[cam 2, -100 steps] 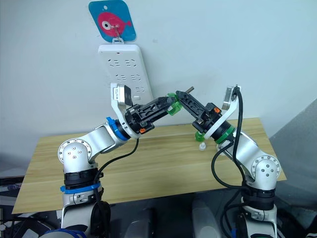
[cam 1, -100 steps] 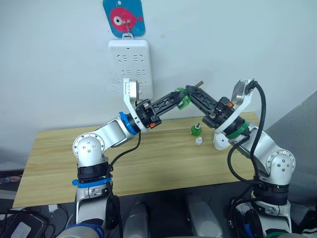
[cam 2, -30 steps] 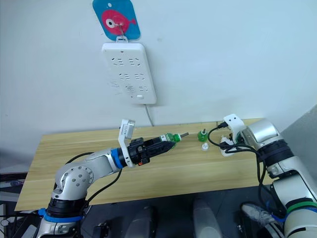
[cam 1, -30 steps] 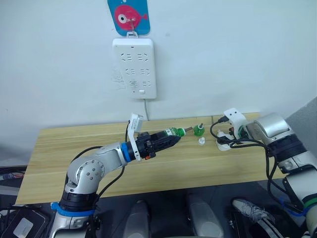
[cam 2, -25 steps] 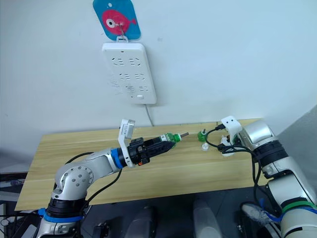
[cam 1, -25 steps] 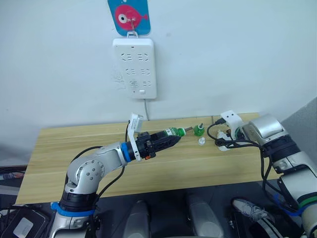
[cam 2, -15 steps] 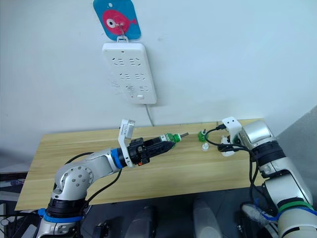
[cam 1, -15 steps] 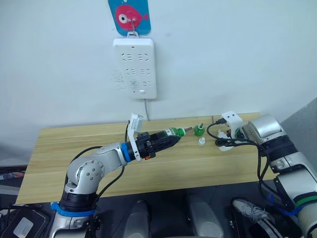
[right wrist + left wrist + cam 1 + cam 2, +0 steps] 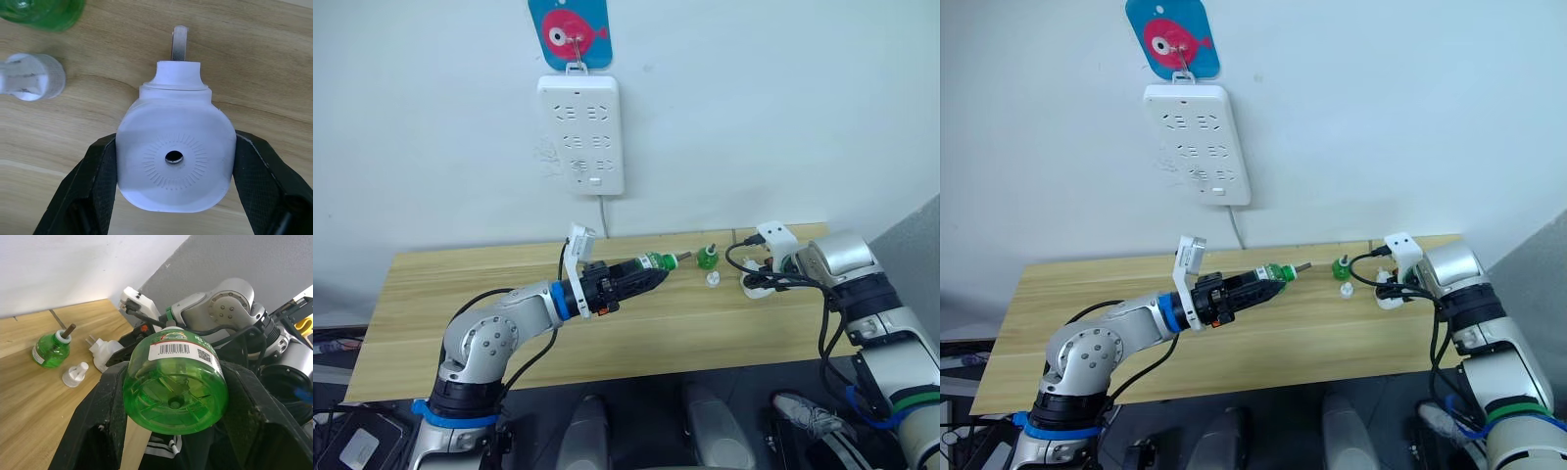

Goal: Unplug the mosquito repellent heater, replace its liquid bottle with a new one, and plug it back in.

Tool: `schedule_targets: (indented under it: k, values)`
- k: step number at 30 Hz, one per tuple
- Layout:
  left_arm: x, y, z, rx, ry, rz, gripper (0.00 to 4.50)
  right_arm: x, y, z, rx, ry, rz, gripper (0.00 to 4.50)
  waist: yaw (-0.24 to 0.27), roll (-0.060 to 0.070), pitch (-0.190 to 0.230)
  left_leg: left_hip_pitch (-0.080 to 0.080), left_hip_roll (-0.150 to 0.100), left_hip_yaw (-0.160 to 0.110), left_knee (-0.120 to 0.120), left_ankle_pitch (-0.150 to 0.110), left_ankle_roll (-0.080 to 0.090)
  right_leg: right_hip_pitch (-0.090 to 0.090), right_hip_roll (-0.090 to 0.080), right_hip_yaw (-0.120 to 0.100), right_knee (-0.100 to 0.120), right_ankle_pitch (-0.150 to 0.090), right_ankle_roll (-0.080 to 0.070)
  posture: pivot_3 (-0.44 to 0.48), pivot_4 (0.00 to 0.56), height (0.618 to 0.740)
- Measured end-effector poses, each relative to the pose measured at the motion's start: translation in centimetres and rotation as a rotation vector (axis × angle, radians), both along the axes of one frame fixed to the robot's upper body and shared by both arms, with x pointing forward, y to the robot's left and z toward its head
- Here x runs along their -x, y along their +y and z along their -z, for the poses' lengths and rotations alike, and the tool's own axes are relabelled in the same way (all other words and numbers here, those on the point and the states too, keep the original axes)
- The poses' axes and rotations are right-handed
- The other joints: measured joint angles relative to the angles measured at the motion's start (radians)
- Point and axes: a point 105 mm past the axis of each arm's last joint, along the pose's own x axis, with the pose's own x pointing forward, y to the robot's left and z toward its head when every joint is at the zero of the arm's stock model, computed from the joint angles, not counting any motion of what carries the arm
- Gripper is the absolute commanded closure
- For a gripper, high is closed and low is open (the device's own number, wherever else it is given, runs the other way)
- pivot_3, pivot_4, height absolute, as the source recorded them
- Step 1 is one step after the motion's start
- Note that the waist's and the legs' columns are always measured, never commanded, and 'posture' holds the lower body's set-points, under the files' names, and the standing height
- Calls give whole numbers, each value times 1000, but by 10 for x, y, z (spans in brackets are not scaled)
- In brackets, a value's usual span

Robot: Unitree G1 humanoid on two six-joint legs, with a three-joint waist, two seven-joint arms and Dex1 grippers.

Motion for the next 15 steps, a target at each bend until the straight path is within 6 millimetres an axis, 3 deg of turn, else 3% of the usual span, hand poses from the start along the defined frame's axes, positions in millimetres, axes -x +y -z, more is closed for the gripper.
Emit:
schedule_targets:
  k: [3, 6, 12, 15]
  values:
    - [-3, 5, -4, -15, -19, -1, 2185, 3, -14, -22, -20, -89, 11, 1569, 2, 0, 0, -2, 0, -1, 0, 0, 0, 0, -1, -1, -1, 0, 0, -152, 232, 725]
    - [-6, 9, -9, -17, -34, -1, 2185, 8, -15, -56, -109, -217, -4, 1569, 2, 0, 0, -2, 0, -1, 0, 0, 0, 0, -1, -2, -2, 0, 1, -171, 229, 725]
    - [-9, 15, -19, -41, -55, 42, 2185, 32, 26, -100, -580, -361, -100, 1569, -5, 1, 0, -3, 0, -2, 0, 0, 0, 0, 0, -3, -2, 1, 1, -198, 228, 725]
    - [-11, 24, -25, -45, -38, 64, 2185, 49, 34, -127, -734, -418, -189, 1569, -6, 1, -1, -3, 0, -2, 0, 0, 0, 0, 0, -3, -3, 1, 1, -197, 227, 725]
